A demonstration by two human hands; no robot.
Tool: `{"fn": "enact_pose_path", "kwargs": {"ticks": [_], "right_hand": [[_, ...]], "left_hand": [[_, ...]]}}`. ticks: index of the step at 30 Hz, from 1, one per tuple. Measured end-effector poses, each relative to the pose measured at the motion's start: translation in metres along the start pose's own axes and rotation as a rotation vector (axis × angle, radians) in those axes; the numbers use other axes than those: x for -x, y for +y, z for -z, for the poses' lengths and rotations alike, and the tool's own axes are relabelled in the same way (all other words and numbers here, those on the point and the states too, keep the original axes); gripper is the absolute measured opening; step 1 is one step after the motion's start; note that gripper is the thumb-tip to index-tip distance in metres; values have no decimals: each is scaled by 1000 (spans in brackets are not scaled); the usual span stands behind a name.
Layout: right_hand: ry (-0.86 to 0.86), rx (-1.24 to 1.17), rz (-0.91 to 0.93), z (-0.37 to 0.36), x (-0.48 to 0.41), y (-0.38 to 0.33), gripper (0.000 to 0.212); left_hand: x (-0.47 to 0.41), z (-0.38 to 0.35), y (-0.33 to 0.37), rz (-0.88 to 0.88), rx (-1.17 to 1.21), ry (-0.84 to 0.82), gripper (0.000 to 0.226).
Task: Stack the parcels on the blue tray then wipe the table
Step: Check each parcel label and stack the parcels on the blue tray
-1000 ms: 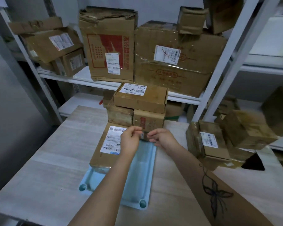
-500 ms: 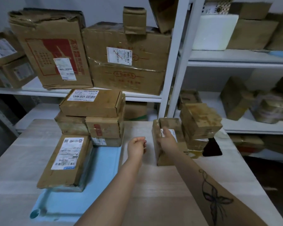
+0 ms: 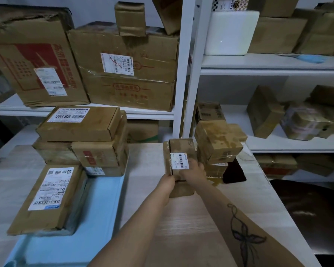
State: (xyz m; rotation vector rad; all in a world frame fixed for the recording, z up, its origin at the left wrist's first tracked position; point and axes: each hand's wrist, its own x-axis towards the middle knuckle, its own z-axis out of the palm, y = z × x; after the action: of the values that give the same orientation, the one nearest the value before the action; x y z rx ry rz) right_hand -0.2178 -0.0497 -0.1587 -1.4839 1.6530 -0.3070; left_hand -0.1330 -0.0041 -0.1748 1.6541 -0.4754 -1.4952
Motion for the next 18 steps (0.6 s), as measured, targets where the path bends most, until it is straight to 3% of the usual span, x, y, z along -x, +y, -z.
{"fn": "enact_pose_path", "kwargs": {"ticks": [5,10,15,18], "right_hand": [[-18,-109,-57,5,-1,1,54],[17,-271,-83,4,-6,3,50],[-23,-487,-94,6,-8,-5,49],[-71,-582,-93,5,-10,-12,48]], "left_hand": [[-4,4,-3,-6,19,117,34],[-9,20,-1,-57,115,269,17],[3,40,6,-81,358,144,5],[7,56,7,-114,402,68,13]]}}
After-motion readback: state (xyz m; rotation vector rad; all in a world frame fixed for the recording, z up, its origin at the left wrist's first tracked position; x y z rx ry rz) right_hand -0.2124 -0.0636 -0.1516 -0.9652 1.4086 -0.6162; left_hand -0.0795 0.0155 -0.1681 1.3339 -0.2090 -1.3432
